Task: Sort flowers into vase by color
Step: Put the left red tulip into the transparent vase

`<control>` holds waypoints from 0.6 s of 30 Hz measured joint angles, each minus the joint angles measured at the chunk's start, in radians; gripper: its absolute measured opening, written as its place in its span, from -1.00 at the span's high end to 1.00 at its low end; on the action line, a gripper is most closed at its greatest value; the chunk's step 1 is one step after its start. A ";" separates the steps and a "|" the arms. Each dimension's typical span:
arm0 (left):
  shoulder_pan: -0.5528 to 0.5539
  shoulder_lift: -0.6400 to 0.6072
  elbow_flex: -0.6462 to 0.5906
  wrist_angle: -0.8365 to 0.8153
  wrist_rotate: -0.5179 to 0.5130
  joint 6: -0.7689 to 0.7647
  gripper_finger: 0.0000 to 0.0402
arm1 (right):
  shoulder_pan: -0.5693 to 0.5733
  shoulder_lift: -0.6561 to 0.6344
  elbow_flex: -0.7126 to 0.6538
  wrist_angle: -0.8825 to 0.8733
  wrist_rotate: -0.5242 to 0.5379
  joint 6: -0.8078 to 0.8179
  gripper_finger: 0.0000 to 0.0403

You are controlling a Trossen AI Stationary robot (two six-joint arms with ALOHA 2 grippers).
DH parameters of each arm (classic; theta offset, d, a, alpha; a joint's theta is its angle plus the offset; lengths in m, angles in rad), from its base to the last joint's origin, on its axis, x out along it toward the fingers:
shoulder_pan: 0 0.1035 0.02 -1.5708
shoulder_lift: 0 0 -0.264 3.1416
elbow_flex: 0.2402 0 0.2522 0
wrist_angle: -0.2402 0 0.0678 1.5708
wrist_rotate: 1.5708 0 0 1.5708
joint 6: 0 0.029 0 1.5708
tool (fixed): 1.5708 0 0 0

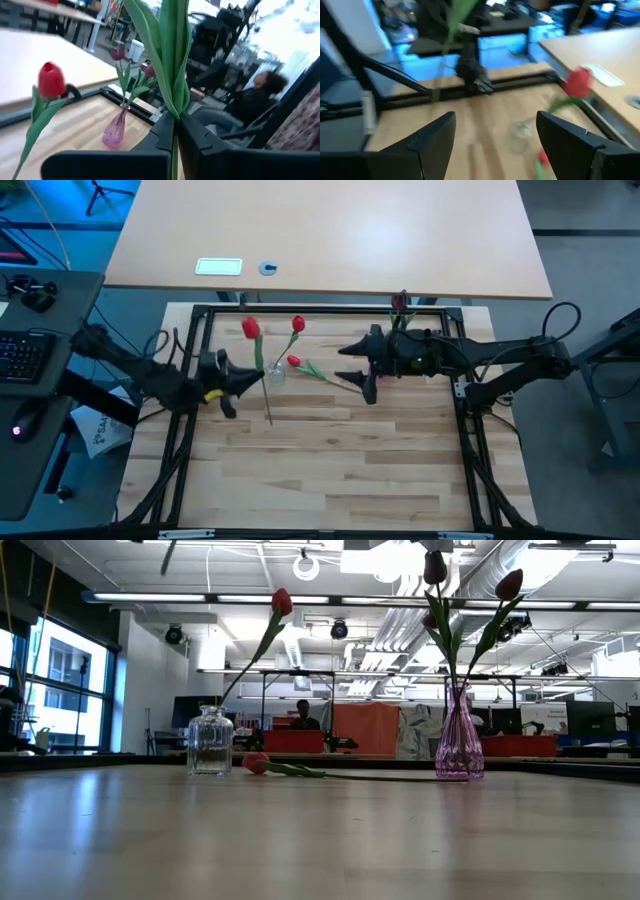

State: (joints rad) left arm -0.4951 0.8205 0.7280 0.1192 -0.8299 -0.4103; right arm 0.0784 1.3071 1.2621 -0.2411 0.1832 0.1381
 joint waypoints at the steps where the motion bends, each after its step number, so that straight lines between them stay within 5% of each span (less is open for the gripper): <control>1: -0.015 0.021 0.000 0.025 -0.017 0.038 1.00 | 0.000 0.004 0.000 0.023 -0.022 -0.005 -0.35; 12: 0.040 0.198 -0.001 0.370 0.079 0.259 1.00 | 0.000 0.125 0.000 0.286 -0.279 0.042 -0.34; 18: 0.082 0.237 -0.001 0.418 0.167 0.257 1.00 | 0.000 0.163 0.000 0.389 -0.304 0.045 -0.13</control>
State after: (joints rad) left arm -0.4131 1.0572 0.7269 0.5374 -0.6634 -0.1534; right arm 0.0784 1.4698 1.2621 0.1479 -0.1211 0.1833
